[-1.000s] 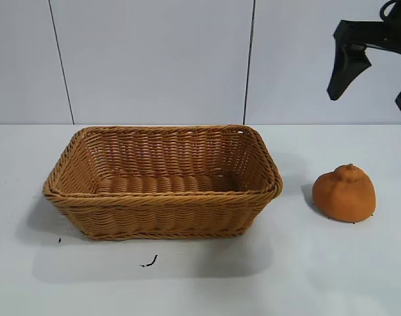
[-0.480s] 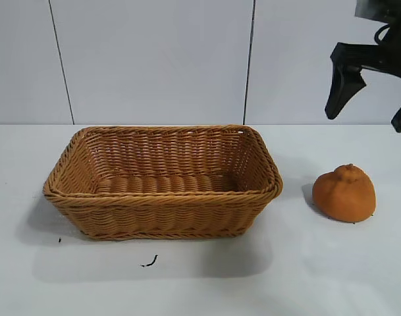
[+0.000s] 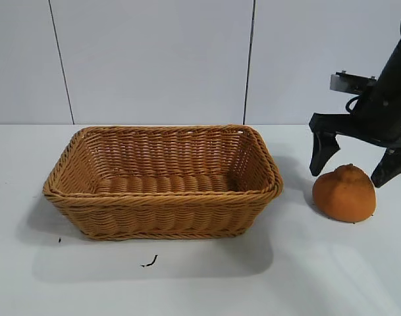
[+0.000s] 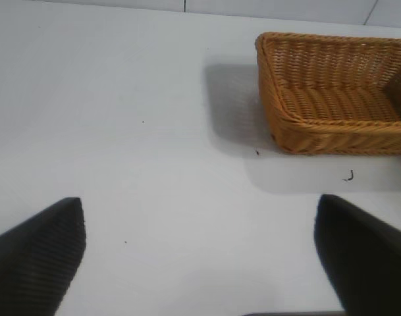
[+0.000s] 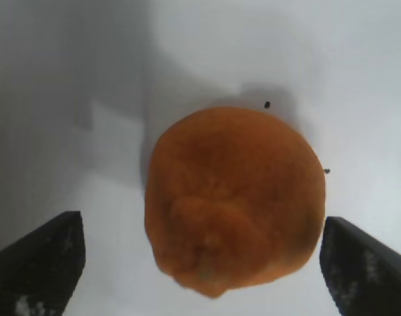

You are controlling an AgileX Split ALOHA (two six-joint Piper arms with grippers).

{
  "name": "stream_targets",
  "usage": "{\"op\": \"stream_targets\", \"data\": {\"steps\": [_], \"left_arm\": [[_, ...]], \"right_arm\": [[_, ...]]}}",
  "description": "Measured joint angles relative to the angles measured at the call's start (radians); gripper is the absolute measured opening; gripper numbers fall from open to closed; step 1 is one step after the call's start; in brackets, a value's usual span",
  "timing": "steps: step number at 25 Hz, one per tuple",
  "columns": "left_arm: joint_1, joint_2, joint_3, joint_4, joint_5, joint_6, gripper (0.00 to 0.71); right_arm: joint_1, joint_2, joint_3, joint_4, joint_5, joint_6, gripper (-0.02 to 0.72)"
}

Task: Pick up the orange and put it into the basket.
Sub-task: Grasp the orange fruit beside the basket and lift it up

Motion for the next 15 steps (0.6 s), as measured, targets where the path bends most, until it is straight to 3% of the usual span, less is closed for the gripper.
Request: {"op": "stream_targets", "data": {"steps": [3, 7, 8, 10, 15], "left_arm": [[0.000, 0.000, 0.000, 0.000, 0.000, 0.000, 0.677], [0.000, 0.000, 0.000, 0.000, 0.000, 0.000, 0.677], [0.000, 0.000, 0.000, 0.000, 0.000, 0.000, 0.677], [0.000, 0.000, 0.000, 0.000, 0.000, 0.000, 0.677], [0.000, 0.000, 0.000, 0.000, 0.000, 0.000, 0.677]], "right_arm": [[0.000, 0.000, -0.002, -0.001, 0.008, 0.000, 0.573], [0.000, -0.001, -0.002, -0.001, 0.036, -0.010, 0.250], [0.000, -0.007, -0.002, -0.001, 0.043, -0.014, 0.205], [0.000, -0.028, -0.003, -0.001, 0.049, -0.020, 0.151], [0.000, -0.107, -0.005, -0.001, 0.074, -0.021, 0.128]]}}
